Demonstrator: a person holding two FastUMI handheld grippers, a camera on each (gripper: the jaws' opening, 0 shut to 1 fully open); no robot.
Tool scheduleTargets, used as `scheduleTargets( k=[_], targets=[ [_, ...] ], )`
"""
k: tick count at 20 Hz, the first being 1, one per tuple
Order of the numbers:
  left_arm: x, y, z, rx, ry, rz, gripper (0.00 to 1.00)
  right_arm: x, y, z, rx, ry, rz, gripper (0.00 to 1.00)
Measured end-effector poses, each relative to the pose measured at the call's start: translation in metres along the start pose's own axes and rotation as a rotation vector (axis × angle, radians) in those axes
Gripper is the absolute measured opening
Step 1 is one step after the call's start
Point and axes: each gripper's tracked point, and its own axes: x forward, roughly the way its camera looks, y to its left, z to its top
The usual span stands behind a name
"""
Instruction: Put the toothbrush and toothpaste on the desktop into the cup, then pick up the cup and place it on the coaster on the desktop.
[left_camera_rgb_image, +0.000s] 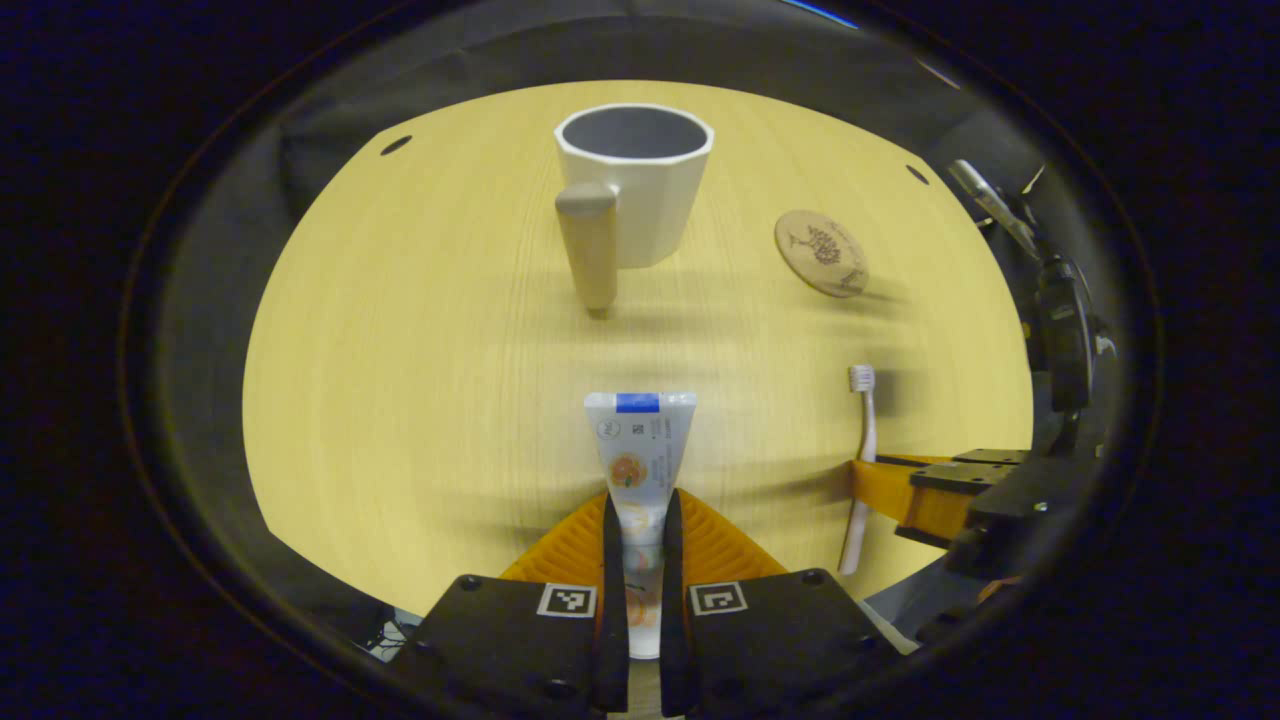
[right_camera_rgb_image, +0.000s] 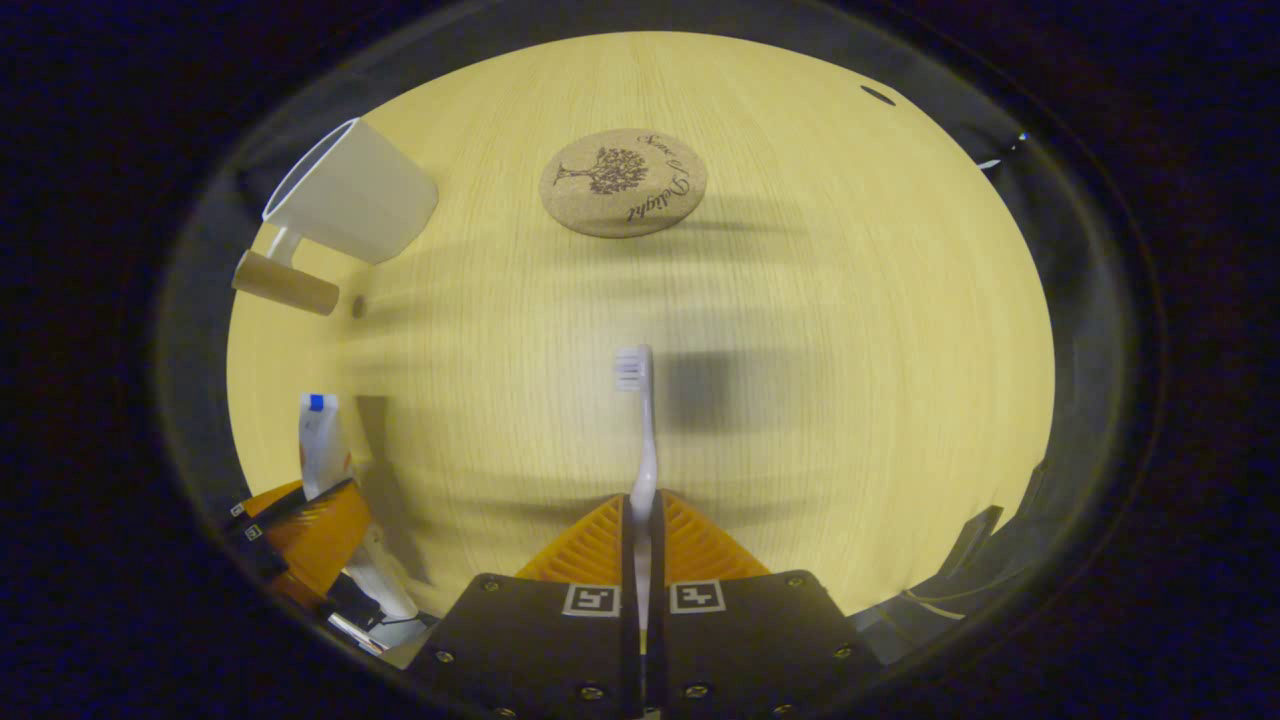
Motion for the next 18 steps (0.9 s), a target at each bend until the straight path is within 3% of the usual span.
scheduleTargets(
  k=[9, 18],
  targets=[
    [-0.094, -0.014, 0.112, 0.014, -0.214, -0.056, 0.19, -0.001, 0.0, -0.001, -0.001, -0.025, 0.012, 0.04],
    [-0.111, 0.013, 0.261, 0.025, -0.387, 0.001, 0.2, 0.0, -0.001, -0.001, -0.003, -0.052, 0.024, 0.04]
  ],
)
